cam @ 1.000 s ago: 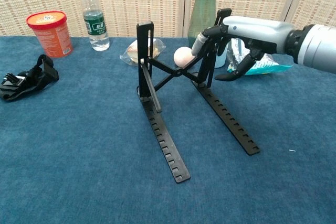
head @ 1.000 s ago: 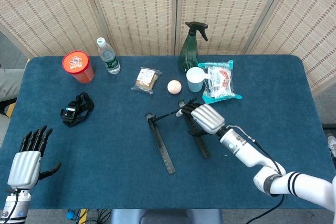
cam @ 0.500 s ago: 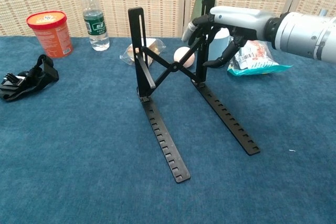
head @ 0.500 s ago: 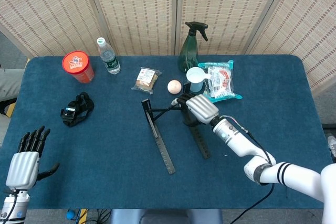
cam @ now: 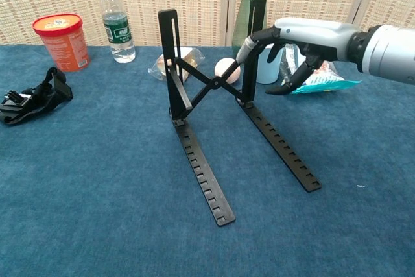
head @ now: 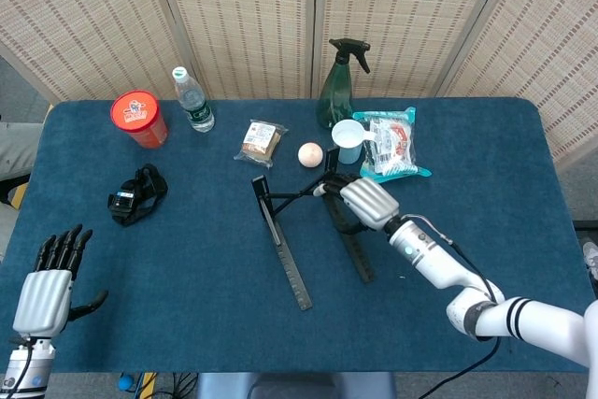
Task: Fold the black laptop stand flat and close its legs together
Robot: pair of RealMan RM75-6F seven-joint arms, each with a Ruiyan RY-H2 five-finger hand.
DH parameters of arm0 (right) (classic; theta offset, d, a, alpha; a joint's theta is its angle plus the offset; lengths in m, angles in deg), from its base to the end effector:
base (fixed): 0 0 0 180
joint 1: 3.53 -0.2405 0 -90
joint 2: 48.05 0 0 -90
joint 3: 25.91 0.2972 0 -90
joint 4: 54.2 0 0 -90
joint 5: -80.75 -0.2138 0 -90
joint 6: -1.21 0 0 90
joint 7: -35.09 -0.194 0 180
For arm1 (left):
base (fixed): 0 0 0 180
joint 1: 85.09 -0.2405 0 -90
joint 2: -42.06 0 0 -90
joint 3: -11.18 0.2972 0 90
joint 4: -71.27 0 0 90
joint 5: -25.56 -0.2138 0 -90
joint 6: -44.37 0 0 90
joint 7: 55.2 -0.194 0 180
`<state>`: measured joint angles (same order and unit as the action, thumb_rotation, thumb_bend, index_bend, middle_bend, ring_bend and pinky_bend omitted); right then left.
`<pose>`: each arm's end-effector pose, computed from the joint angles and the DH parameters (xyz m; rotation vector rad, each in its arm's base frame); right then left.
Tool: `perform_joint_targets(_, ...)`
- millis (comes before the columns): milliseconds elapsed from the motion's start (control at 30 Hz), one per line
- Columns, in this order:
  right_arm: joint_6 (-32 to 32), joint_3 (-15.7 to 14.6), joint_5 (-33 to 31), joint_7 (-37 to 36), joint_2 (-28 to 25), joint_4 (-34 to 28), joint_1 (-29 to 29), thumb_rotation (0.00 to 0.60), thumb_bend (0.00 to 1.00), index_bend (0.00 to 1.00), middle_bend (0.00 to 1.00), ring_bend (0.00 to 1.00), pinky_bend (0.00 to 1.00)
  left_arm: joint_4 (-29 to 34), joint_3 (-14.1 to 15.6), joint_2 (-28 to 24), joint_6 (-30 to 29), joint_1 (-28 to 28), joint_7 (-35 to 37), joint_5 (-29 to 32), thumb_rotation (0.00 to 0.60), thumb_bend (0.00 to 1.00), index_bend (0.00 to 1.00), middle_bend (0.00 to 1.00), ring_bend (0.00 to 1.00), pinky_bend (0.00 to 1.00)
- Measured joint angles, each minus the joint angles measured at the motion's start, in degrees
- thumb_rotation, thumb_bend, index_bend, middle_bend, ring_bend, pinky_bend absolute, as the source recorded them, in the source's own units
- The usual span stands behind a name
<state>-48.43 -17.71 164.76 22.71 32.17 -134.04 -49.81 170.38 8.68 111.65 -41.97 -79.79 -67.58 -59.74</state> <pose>-0.1503 -0.4361 0.0012 2.0376 -1.0134 1.1142 -0.3153 0.2327 0.1335 -1.3889 -0.8967 -0.9119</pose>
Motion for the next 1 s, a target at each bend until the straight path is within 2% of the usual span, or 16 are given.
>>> perform_joint_targets(233, 1.6, -1.8, 0.0, -2.1, 0.3, 1.2, 0.4, 0.6, 0.18, 0.29, 0.3, 0.19, 0.27, 0.0, 0.1, 0.2, 0.3, 0.2, -0.1, -0.1, 0.6, 0.15, 0.02, 0.0, 0.0, 0.0)
perform_joint_targets(700, 6.1, -1.4, -0.5, -5.1, 8.1, 11.8, -3.7, 0.6, 0.19, 0.29, 0.3, 0.19, 0.27, 0.0, 0.2, 0.0, -0.1, -0.5, -0.3, 0.5, 0.6, 0.15, 0.02, 0.0, 0.0, 0.0)
perform_joint_targets(1000, 7.3, -1.1, -1.1, -5.0, 10.3, 15.4, -5.2, 0.6, 0.19, 0.29, 0.3, 0.19, 0.27, -0.3, 0.2, -0.1, -0.3, -0.8, 0.2, 0.7, 0.6, 0.15, 0.02, 0.0, 0.0, 0.0)
